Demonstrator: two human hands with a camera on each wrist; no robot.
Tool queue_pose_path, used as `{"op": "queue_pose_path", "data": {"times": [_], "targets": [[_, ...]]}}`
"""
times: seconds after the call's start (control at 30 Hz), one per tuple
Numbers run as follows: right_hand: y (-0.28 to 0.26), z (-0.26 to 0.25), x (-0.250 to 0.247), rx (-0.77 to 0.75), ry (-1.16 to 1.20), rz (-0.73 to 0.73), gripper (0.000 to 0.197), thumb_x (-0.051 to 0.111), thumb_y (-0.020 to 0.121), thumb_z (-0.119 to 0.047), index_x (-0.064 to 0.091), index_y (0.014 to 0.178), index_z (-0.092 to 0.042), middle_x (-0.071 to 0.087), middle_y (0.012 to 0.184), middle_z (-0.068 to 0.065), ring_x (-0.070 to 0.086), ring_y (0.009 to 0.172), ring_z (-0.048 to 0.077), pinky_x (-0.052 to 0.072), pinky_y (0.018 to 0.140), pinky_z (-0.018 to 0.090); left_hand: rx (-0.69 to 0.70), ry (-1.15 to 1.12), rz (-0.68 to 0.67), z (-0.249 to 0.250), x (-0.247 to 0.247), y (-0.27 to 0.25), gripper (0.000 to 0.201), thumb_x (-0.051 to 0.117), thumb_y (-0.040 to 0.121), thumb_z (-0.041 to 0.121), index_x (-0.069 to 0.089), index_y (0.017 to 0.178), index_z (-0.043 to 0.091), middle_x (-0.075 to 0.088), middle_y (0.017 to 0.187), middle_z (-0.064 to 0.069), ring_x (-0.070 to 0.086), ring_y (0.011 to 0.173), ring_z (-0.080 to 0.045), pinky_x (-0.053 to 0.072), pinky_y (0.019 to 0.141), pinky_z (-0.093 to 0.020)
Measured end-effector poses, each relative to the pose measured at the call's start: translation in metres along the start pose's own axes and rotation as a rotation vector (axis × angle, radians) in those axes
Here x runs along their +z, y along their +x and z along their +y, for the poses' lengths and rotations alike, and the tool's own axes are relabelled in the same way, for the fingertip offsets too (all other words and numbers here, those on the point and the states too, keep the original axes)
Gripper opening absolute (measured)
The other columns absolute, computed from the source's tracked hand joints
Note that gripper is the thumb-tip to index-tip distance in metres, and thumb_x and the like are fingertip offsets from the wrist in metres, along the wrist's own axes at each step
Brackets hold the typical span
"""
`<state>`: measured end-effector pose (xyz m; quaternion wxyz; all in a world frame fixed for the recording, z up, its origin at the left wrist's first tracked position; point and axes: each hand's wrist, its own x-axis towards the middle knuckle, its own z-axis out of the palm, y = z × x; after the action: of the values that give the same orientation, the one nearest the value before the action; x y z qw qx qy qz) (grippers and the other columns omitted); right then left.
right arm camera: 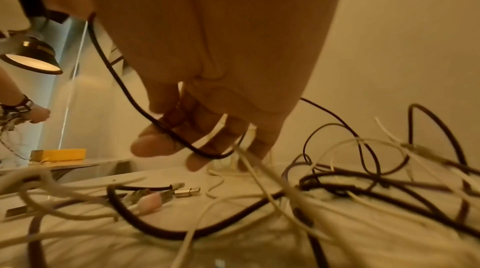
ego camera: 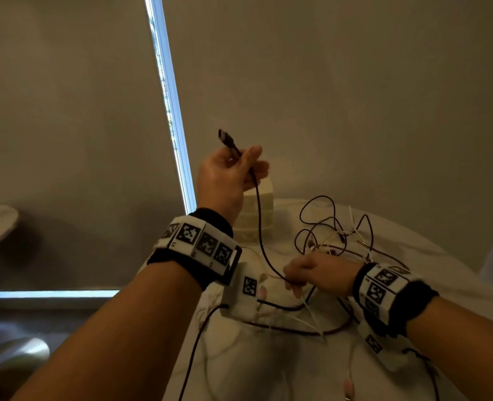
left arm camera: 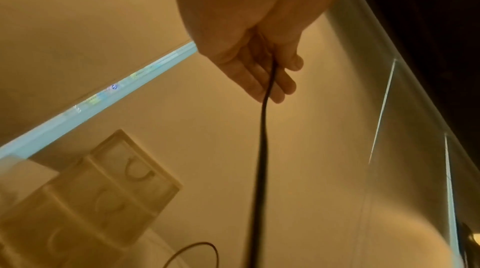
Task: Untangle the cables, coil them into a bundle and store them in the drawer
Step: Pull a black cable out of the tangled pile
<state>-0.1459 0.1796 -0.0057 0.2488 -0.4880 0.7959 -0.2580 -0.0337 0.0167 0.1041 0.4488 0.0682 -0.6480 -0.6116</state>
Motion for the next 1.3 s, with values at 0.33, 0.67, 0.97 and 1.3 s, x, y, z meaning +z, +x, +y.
{"op": "queue_pose_path", "data": {"times": [0.33, 0.67, 0.97, 1.3], "targets": [[-0.01, -0.009, -0.013, -0.205, 0.067, 0.403, 0.032, 0.045, 0.101, -0.045, 0.063, 0.086, -0.024, 0.066, 0.084, 0.003, 0.058, 0.072, 0.016, 0.053, 0.073, 0.042, -0.223, 0.577, 0.014, -0.038, -0.028, -0.003, 0.045, 0.035, 0.106, 0.048, 0.061, 0.1, 0.011, 0.059, 0.083, -0.003, 0.062, 0.086, -0.036, 0.045, 0.073, -0.036], [-0.005, -0.028, -0.011, -0.236, 0.265, 0.501, 0.019, 0.037, 0.104, -0.015, 0.054, 0.113, -0.015, 0.059, 0.08, -0.002, 0.05, 0.056, 0.004, 0.044, 0.056, 0.026, -0.422, 0.245, -0.663, -0.039, 0.008, -0.046, 0.013, 0.069, 0.095, 0.01, 0.057, 0.097, 0.009, 0.067, 0.067, 0.006, 0.064, 0.059, -0.011, 0.056, 0.059, -0.025], [-0.008, 0.019, -0.02, -0.052, -0.143, 0.389, 0.017, 0.059, 0.096, -0.036, 0.063, 0.099, -0.02, 0.066, 0.089, -0.002, 0.061, 0.079, 0.013, 0.048, 0.073, 0.031, -0.029, 0.416, -0.153, -0.03, -0.013, -0.019, 0.029, 0.055, 0.101, 0.004, 0.043, 0.08, 0.021, 0.068, 0.086, -0.005, 0.07, 0.084, -0.013, 0.057, 0.067, -0.029], [0.001, 0.028, -0.05, 0.209, -0.212, 0.565, 0.027, 0.045, 0.103, -0.03, 0.07, 0.103, -0.019, 0.072, 0.104, 0.004, 0.065, 0.1, 0.025, 0.049, 0.084, 0.034, -0.105, 0.3, 0.083, -0.038, -0.031, -0.019, 0.032, 0.046, 0.1, 0.001, 0.038, 0.076, 0.02, 0.059, 0.079, -0.003, 0.056, 0.064, -0.018, 0.057, 0.072, -0.045]]}}
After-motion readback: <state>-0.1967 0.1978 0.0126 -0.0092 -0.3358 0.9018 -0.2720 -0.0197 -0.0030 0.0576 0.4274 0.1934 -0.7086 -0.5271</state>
